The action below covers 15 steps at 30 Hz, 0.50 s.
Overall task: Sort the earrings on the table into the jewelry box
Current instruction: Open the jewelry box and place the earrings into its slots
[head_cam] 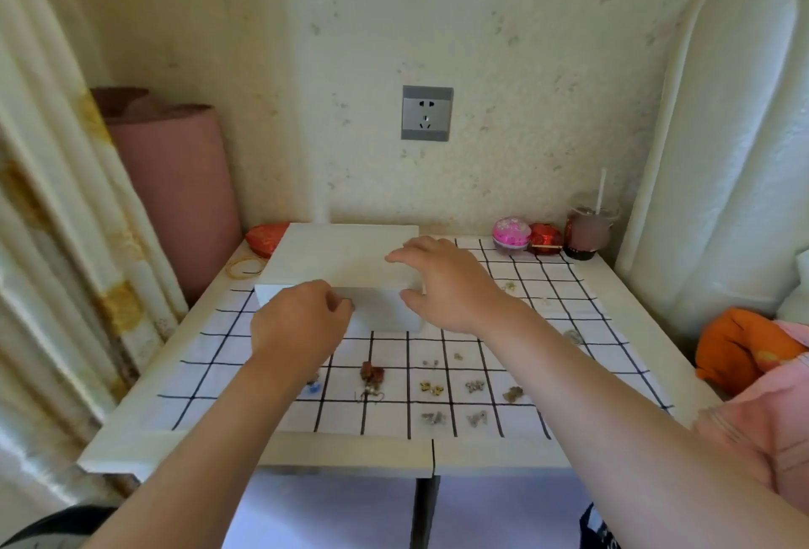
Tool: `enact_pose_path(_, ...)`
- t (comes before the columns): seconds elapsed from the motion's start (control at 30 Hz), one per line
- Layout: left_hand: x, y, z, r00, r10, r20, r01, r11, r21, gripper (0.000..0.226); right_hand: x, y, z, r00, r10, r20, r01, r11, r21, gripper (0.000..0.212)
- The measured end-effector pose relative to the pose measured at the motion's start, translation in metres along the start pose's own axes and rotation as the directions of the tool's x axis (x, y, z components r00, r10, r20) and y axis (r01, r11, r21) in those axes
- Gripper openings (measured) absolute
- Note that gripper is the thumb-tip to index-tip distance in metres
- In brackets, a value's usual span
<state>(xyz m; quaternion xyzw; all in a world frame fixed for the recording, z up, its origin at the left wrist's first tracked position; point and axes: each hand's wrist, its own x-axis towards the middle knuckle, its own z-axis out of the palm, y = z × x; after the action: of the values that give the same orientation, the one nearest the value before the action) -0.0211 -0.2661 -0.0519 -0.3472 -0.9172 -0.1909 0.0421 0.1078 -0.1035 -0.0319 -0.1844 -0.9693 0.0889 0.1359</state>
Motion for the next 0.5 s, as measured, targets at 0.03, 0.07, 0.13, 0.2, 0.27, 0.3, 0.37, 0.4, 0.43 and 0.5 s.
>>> enact_pose_path(0.03, -0.001, -0.006, 0.002, 0.999, -0.044, 0.028, 0.043, 0.998, 0.036, 0.025, 0.007, -0.005, 0.006, 1.0, -0.009, 0.022, 0.009, 0.999, -0.041, 0.057)
enact_pose_path(0.07, -0.002, -0.012, 0.005, 0.996, -0.077, 0.049, 0.074, 0.995, 0.062, 0.028, 0.013, -0.009, 0.011, 0.999, -0.012, 0.037, 0.014, 0.997, -0.07, 0.06)
enact_pose_path(0.13, -0.003, -0.018, 0.013, 0.991, -0.116, 0.059, 0.111, 0.991, 0.078, 0.035, 0.021, -0.017, 0.021, 0.998, -0.005, 0.061, 0.011, 0.995, -0.097, 0.065)
enact_pose_path(0.2, -0.002, -0.018, 0.021, 0.989, -0.14, 0.054, 0.137, 0.989, 0.061, 0.045, 0.026, -0.021, 0.032, 0.995, 0.022, 0.097, -0.013, 0.995, -0.098, 0.068)
enact_pose_path(0.27, 0.002, -0.014, 0.025, 0.987, -0.153, 0.04, 0.152, 0.988, 0.037, 0.05, 0.03, -0.022, 0.042, 0.99, 0.057, 0.13, -0.046, 0.995, -0.091, 0.066)
enact_pose_path(0.3, 0.004, -0.012, 0.026, 0.988, -0.151, 0.026, 0.15, 0.988, 0.037, 0.051, 0.031, -0.022, 0.046, 0.989, 0.066, 0.133, -0.055, 0.995, -0.086, 0.065)
enact_pose_path(0.37, 0.007, -0.008, 0.025, 0.991, -0.133, -0.013, 0.134, 0.989, 0.057, 0.049, 0.032, -0.024, 0.051, 0.993, 0.065, 0.101, -0.057, 0.995, -0.081, 0.063)
enact_pose_path(0.4, 0.008, -0.007, 0.025, 0.992, -0.122, -0.033, 0.124, 0.99, 0.069, 0.047, 0.033, -0.026, 0.052, 0.995, 0.06, 0.078, -0.053, 0.995, -0.083, 0.062)
enact_pose_path(0.43, 0.009, -0.006, 0.024, 0.993, -0.109, -0.046, 0.113, 0.99, 0.079, 0.046, 0.034, -0.027, 0.052, 0.997, 0.054, 0.06, -0.049, 0.995, -0.09, 0.062)
enact_pose_path(0.5, 0.01, -0.004, 0.025, 0.995, -0.088, -0.054, 0.093, 0.991, 0.091, 0.042, 0.036, -0.028, 0.051, 0.999, 0.044, 0.026, -0.04, 0.993, -0.112, 0.062)
